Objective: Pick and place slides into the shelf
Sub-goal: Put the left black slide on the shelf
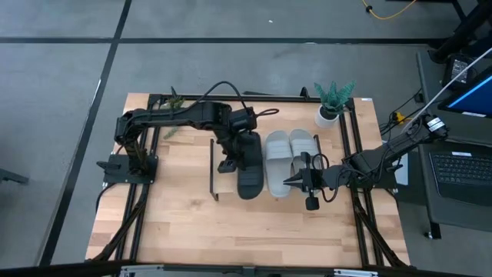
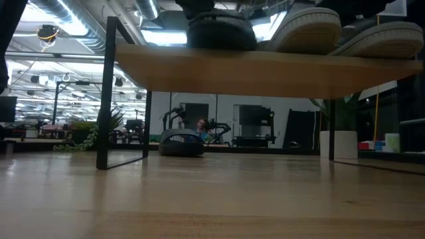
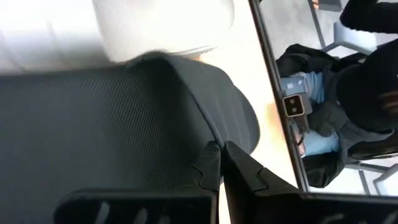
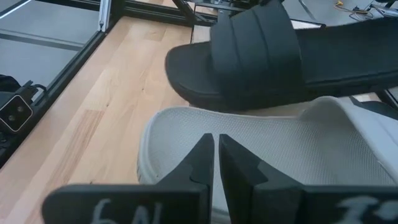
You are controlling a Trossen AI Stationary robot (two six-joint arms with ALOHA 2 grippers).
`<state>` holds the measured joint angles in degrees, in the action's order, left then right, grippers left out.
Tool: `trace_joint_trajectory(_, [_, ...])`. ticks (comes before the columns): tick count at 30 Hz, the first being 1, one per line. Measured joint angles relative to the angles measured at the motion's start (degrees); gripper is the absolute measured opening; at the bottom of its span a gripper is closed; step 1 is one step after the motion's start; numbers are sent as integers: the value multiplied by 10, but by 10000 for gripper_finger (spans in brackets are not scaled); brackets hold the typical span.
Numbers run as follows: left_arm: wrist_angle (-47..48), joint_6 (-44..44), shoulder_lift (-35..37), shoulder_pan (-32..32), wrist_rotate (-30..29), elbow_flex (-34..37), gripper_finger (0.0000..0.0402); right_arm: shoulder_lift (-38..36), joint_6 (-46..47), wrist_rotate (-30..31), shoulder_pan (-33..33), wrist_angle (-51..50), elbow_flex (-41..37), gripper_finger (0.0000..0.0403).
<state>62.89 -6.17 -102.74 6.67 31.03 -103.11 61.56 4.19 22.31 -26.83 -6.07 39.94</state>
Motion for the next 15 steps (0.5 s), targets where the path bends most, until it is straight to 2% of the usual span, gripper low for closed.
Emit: trace_joint_trajectory(15, [-28,42,0,-15,2,0,0,0,0,0,0,0,0,28])
